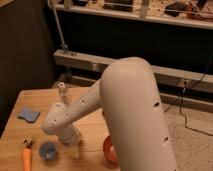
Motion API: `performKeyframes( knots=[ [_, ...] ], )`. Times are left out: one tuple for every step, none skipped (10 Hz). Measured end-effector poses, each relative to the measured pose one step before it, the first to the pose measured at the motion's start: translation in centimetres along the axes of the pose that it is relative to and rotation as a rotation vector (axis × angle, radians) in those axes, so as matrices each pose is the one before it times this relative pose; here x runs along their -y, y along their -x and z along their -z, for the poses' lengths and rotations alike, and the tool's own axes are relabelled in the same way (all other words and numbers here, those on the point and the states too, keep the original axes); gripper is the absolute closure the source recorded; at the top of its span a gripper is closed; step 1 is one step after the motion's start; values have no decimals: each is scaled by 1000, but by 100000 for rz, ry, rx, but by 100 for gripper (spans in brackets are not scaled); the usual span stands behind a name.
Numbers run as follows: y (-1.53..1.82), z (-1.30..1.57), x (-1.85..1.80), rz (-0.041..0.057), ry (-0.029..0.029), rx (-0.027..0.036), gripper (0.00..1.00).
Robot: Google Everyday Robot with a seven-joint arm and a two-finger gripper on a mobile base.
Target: Push the ceramic bowl across the table
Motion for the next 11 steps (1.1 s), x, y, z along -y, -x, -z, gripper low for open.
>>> performKeyframes(
  knots=[
    [-927,-780,-391,-2717,926,-704,35],
    [-886,-584,-289,-2560,684,-455,35],
    [-873,-324,-194,-2452,273,-329,35],
    [-845,-290,-170,-2243,295,-430,35],
    [-1691,-429,-364,-4235,483,-866,35],
    [-687,-129,-111,-1810,153,-294,35],
    [-1483,-233,-222,-3403,203,-853,35],
    [-1758,-215,-190,-3960,201,-983,35],
    [-1081,-90,-59,-2516,94,-573,35],
    [-1402,-143,0,-2699,92,-1025,35],
    [-1672,-168,59,-2599,157,-1522,35]
  ],
)
